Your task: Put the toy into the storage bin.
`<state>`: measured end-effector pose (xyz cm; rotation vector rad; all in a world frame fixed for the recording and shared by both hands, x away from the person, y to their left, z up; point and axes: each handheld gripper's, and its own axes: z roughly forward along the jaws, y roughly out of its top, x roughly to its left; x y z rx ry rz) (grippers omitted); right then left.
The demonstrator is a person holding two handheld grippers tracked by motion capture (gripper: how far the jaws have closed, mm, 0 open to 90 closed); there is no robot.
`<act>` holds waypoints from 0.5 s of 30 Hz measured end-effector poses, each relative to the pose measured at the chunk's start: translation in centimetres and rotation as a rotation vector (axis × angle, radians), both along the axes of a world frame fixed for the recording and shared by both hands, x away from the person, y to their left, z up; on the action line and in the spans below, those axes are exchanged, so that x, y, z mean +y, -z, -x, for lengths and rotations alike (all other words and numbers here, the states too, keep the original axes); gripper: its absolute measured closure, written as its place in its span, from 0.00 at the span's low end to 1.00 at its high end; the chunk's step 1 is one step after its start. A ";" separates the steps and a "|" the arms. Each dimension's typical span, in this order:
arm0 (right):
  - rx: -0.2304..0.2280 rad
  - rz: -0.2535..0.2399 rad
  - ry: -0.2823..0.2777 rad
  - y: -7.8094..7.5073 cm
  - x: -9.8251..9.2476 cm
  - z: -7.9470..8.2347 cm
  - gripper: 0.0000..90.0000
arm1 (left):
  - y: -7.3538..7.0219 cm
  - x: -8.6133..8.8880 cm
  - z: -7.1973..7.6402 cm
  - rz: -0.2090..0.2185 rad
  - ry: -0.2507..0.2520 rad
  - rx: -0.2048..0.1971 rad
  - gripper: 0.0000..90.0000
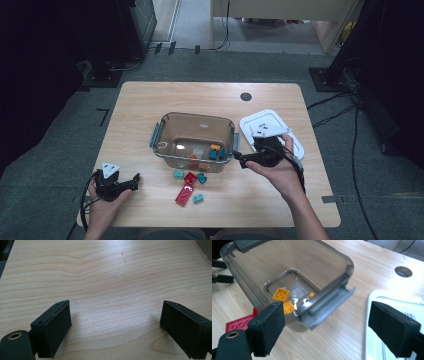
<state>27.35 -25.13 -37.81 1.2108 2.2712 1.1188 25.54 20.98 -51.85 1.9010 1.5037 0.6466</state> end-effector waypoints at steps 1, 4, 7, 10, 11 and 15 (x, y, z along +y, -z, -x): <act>0.001 -0.001 0.004 0.1 -0.2 0.1 0.15 | 0.0 0.0 0.0 0.000 0.000 0.000 0.11; 0.002 -0.007 0.015 0.5 -0.9 0.6 0.15 | 0.0 0.0 0.0 0.002 -0.001 -0.001 0.11; 0.010 -0.009 0.027 1.0 -1.5 1.0 0.15 | 0.0 0.0 0.0 -0.001 0.000 -0.001 0.11; 0.017 -0.014 0.038 1.5 -2.0 1.3 0.15 | 0.0 0.0 0.0 -0.001 0.001 0.000 0.11; 0.020 -0.016 0.042 1.7 -2.2 1.4 0.15 | 0.0 0.0 0.0 -0.001 0.001 0.000 0.11; 0.027 -0.020 0.054 2.6 -2.8 1.9 0.16 | 0.0 0.0 0.0 -0.001 0.001 0.000 0.11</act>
